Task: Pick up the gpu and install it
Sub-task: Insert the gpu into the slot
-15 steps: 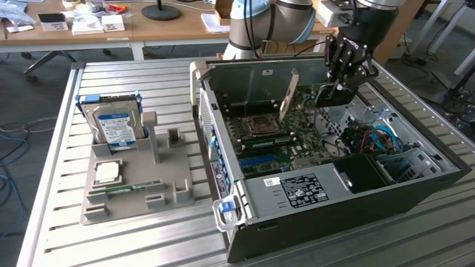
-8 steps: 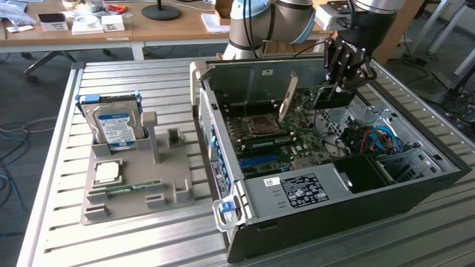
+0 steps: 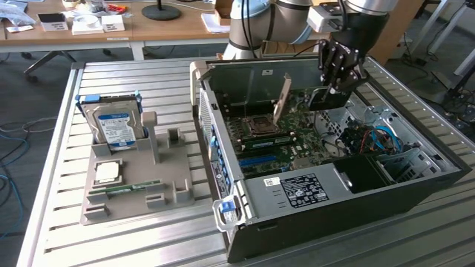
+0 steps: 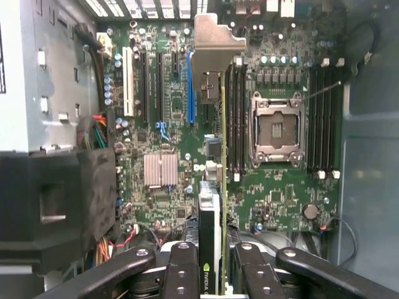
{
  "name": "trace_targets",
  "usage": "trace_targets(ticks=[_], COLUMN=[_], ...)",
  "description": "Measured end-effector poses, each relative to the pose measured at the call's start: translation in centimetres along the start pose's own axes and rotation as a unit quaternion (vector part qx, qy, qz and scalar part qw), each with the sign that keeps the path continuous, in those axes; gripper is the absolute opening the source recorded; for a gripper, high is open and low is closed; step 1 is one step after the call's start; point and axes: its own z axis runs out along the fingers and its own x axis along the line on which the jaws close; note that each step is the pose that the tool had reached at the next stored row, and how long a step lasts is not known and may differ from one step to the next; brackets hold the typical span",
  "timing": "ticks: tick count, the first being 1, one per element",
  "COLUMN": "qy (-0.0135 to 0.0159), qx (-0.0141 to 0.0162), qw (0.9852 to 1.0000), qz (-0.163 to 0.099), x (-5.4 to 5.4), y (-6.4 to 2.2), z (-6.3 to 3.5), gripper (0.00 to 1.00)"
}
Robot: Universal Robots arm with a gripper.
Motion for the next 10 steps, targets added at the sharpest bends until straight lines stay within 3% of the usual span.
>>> trace_targets(ticks=[4, 10], qy=[0.0001, 0.0001], qx=[0.0002, 0.0003], qw=[1.0000, 1.0000], qz=[0.005, 0.008], x=[0.02, 0.04], y=[0.27, 0.60], z=[0.64, 0.86], gripper=[0.27, 0.27])
